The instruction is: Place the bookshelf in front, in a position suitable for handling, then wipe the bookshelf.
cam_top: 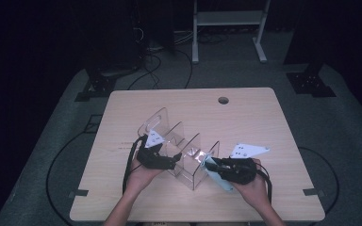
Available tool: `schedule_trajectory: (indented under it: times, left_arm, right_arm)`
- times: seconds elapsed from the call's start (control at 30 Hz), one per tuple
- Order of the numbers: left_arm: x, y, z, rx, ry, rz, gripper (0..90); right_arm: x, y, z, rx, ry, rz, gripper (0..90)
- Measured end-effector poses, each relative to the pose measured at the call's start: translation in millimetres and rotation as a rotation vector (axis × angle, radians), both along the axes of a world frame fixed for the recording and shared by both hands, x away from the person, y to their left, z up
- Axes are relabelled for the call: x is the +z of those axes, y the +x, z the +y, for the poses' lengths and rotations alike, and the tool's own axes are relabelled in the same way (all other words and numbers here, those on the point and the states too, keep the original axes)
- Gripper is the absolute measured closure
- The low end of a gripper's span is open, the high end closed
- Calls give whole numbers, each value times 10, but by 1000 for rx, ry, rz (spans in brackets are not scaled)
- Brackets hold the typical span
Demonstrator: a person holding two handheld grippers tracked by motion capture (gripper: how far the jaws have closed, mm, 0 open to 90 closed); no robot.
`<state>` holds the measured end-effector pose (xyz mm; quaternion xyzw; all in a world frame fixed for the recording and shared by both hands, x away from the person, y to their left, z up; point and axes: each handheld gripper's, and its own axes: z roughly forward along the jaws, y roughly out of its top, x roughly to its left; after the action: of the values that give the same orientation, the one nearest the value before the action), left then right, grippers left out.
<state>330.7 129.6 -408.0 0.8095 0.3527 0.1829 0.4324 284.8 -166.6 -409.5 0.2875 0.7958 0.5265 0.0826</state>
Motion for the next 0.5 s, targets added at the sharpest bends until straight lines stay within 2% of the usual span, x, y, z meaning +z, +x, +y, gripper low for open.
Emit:
schedule_trajectory:
  times: [0.5]
  left_arm:
    - [15,27,38,-27,-34,33,60]
  right_arm:
    - [-22,47,-52,-29,17,4,731]
